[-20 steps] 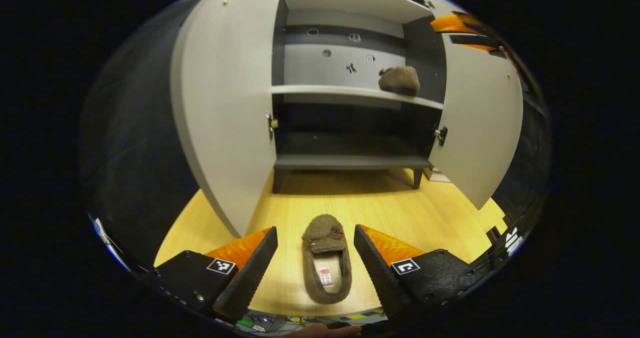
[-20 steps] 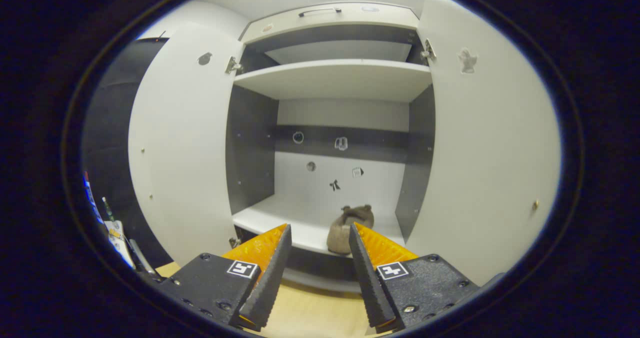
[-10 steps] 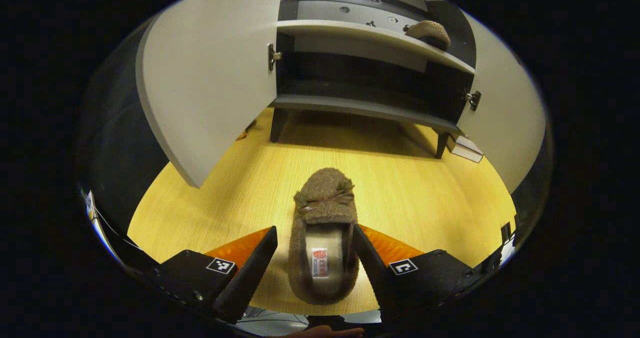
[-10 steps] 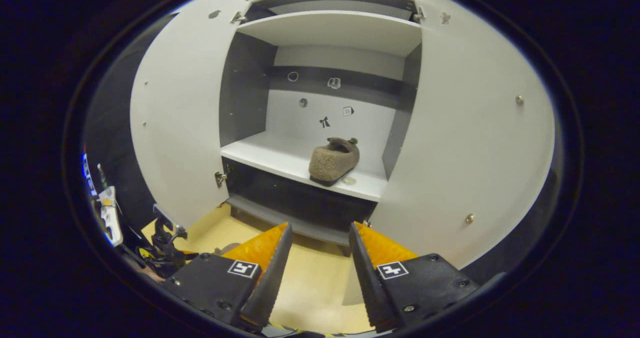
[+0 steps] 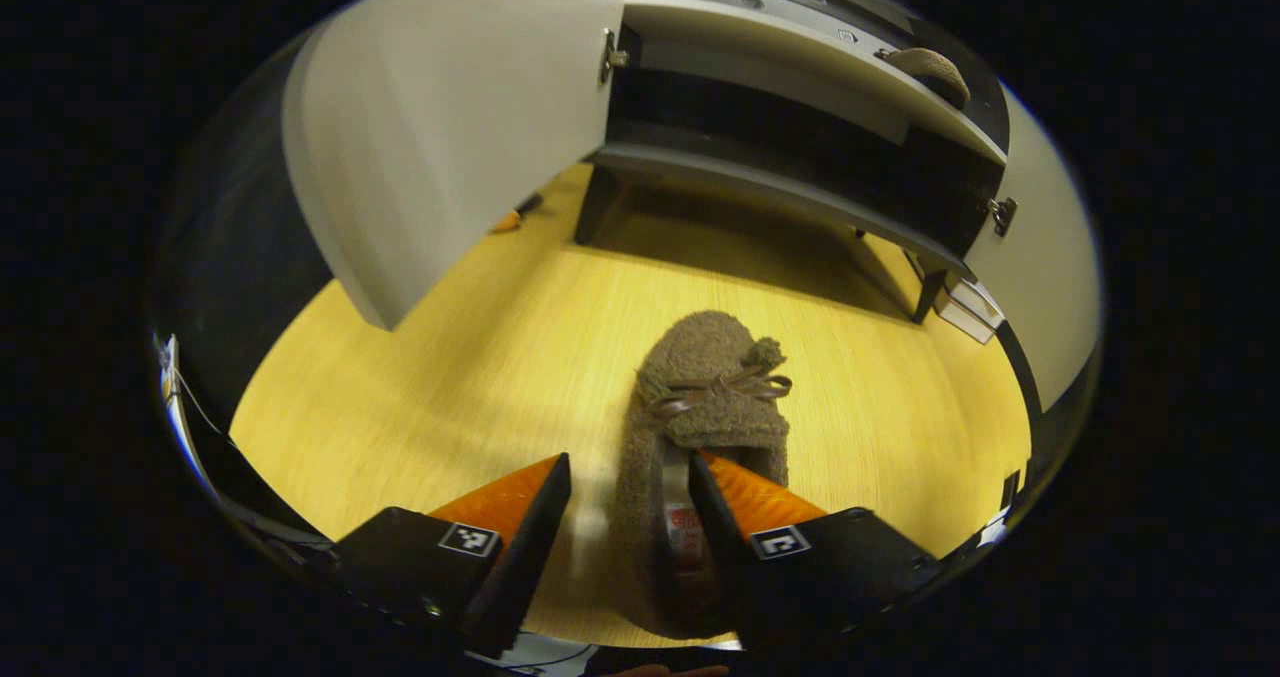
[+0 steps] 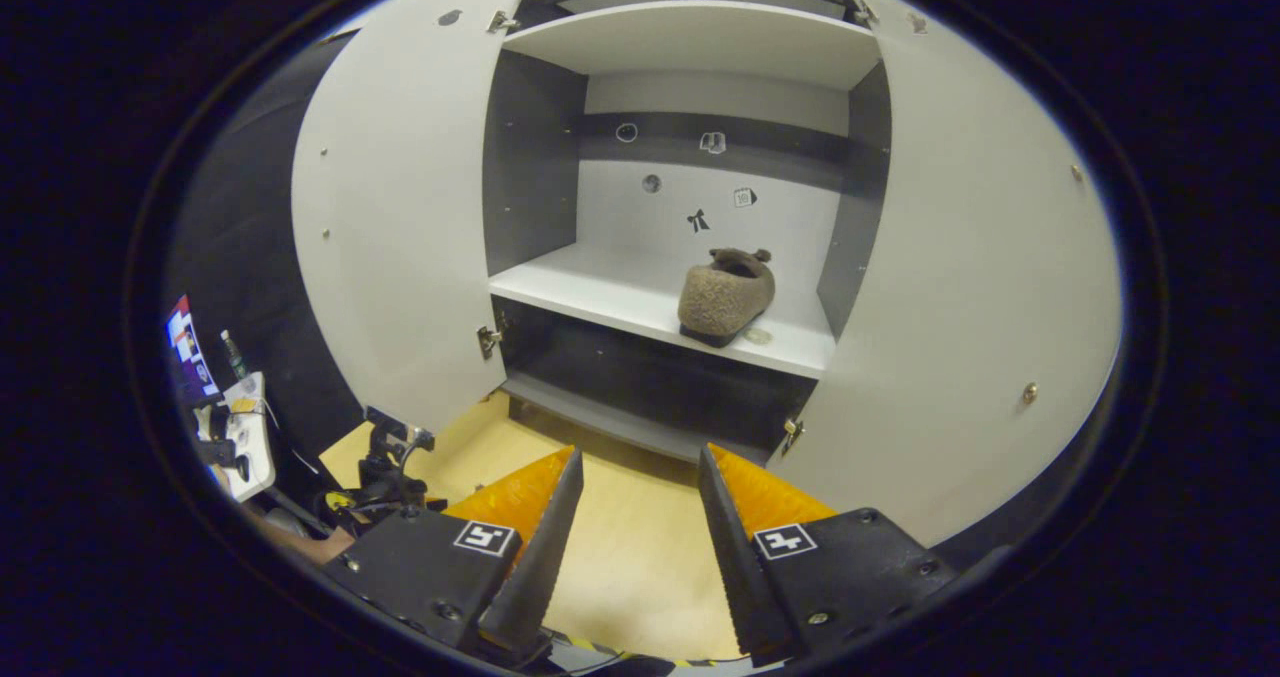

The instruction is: Grab one shoe with the right hand and put it into the shoe cabinet, grab the other shoe with the left hand and put it into the shoe cabinet; then close the right door with the right hand and the left door with the left hand.

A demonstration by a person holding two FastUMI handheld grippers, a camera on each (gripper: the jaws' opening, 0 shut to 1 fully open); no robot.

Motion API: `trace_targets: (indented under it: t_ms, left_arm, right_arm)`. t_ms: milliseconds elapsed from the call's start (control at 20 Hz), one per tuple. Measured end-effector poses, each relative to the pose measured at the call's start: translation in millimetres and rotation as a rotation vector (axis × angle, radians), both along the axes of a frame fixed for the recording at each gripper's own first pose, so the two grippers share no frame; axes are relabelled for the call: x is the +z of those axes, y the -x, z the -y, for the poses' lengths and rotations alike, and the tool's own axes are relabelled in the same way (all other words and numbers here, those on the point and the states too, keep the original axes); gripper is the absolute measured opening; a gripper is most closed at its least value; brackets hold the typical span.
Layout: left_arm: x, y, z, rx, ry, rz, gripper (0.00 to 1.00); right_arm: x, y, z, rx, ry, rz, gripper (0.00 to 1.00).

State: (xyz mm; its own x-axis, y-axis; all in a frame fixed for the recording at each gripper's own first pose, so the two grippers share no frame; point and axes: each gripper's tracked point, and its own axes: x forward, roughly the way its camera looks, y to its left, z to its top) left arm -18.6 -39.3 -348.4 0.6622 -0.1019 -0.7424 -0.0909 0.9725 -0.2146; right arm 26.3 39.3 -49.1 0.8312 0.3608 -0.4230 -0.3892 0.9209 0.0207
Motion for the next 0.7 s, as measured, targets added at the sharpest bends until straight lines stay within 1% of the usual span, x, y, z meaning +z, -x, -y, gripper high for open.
trace_targets:
  t_ms: [50, 100, 150, 200, 250, 300, 350, 400, 450, 550, 600, 700]
  left_arm:
    - [-1.6, 4.8, 5.0, -0.030, -0.006, -0.028, 0.62]
    - [6.8, -2.8, 5.8, -0.047, -0.044, 0.022, 0.48]
    - [5.4, -3.7, 2.3, -0.047, -0.105, 0.011, 0.27]
    - [9.4, -1.4, 4.1, -0.052, -0.125, 0.010, 0.08]
    - [15.5, -1.3, 6.0, -0.046, -0.130, 0.018, 0.03]
    - [15.2, -3.2, 9.8, -0.044, -0.121, 0.017, 0.01]
    - [4.3, 4.3, -4.2, -0.033, -0.105, 0.025, 0.00]
    - [13.2, -5.2, 1.8, -0.018, -0.089, 0.029, 0.00]
    - [15.7, -0.2, 2.3, -0.002, -0.092, 0.037, 0.00]
    - [28.6, -4.8, 4.5, 0.009, -0.078, 0.116, 0.00]
    - [38.0, -7.3, 4.0, 0.007, -0.080, 0.138, 0.00]
    - [52.2, -15.1, 9.2, 0.000, -0.061, 0.167, 0.00]
  right_arm:
    - [0.4, -1.0, -1.7, -0.002, -0.007, -0.006, 0.73]
    - [-0.4, -1.7, -3.1, -0.002, -0.004, -0.010, 0.73]
    - [-0.2, -1.3, -5.4, 0.006, 0.004, -0.007, 0.73]
    - [0.7, -0.1, -9.1, 0.016, 0.011, 0.000, 0.73]
    - [1.1, 1.1, -12.7, 0.027, 0.021, 0.006, 0.73]
    - [-0.1, 3.2, -15.6, 0.038, 0.034, 0.010, 0.73]
    - [-0.2, 4.3, -17.9, 0.046, 0.041, 0.015, 0.73]
    - [-1.1, 5.5, -19.6, 0.049, 0.043, 0.014, 0.73]
    - [-2.7, 6.1, -18.9, 0.045, 0.051, 0.013, 0.77]
    - [-4.1, 9.1, -22.1, 0.055, 0.040, 0.002, 0.77]
    - [-5.9, 8.6, -22.5, 0.055, 0.039, -0.005, 0.73]
    - [-7.3, 6.7, -21.0, 0.055, 0.037, -0.007, 0.73]
